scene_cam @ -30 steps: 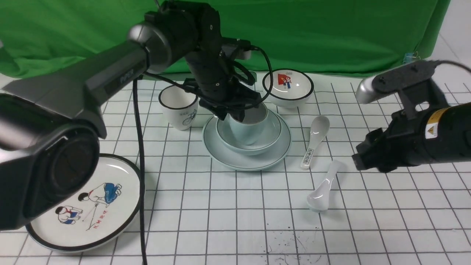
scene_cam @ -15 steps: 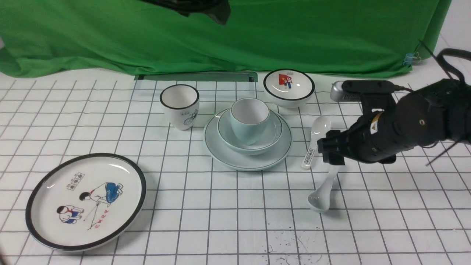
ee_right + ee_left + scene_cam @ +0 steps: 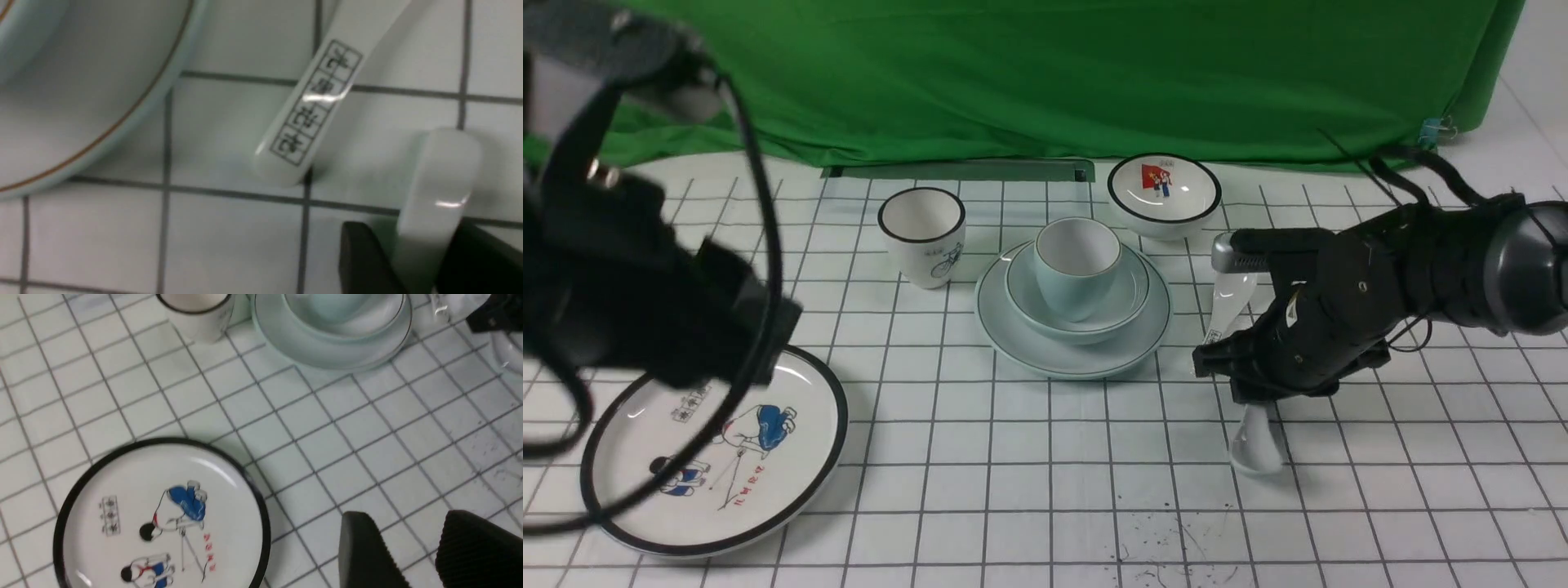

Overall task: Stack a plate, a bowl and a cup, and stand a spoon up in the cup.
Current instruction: Use the right arm to grab a blue soup spoon, then use the right arm to put the blue soup spoon into the blue teacup in the middle

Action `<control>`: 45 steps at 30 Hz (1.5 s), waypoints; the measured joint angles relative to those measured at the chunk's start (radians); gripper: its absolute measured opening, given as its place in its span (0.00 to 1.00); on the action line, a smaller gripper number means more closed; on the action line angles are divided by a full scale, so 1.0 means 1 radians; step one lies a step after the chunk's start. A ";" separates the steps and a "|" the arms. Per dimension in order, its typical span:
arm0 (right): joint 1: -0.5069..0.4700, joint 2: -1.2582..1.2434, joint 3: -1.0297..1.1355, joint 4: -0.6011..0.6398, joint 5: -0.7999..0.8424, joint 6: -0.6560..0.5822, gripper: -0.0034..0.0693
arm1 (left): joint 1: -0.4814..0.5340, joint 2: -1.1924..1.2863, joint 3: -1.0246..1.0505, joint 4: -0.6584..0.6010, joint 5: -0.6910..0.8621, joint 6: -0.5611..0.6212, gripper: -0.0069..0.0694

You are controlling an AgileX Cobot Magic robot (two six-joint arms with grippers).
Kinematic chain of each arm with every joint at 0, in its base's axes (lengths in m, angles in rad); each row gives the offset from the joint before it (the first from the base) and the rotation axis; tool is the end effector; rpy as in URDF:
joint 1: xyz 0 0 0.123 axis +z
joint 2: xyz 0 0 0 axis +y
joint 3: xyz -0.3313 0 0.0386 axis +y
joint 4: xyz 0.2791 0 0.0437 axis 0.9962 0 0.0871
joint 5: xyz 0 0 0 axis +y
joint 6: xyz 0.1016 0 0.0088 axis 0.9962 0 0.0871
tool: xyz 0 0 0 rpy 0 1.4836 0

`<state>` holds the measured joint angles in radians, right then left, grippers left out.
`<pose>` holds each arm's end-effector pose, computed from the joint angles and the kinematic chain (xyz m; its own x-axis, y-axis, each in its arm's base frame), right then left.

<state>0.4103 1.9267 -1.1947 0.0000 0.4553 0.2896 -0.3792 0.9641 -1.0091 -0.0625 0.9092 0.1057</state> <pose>0.3985 0.1734 0.1751 -0.8972 -0.0788 -0.4346 -0.1489 0.9803 0.1295 0.1768 -0.0759 0.4020 -0.6222 0.3202 -0.7144 0.4452 0.8953 0.0135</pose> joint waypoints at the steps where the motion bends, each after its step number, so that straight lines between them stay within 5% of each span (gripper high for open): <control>1: 0.004 0.000 -0.004 0.000 0.005 -0.021 0.28 | 0.000 -0.030 0.038 0.014 -0.003 0.000 0.38; 7: 0.010 -0.029 -0.078 0.000 0.112 -0.145 0.27 | 0.000 -0.176 0.233 0.154 -0.046 -0.082 0.38; 11: 0.039 -0.120 -0.107 0.011 0.030 -0.229 0.27 | 0.000 -0.239 0.327 0.272 -0.156 -0.184 0.38; 16: 0.137 -0.189 -0.114 0.018 -0.513 -0.323 0.27 | 0.000 -0.292 0.460 0.411 -0.435 -0.326 0.38; 20: 0.168 -0.090 -0.114 0.018 -0.955 -0.352 0.27 | 0.000 -0.292 0.478 0.422 -0.477 -0.341 0.38; 23: 0.167 0.006 -0.112 0.018 -1.114 -0.361 0.27 | 0.000 -0.292 0.478 0.428 -0.498 -0.341 0.38; 36: 0.167 0.211 -0.102 0.020 -1.256 -0.362 0.27 | 0.000 -0.292 0.478 0.429 -0.512 -0.339 0.38; 45: 0.167 0.220 -0.102 0.020 -1.254 -0.365 0.51 | 0.000 -0.292 0.478 0.429 -0.512 -0.339 0.38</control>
<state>0.5768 2.1468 -1.2970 0.0195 -0.7991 -0.0750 -0.3792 0.6723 -0.5309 0.3664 0.3972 -0.2328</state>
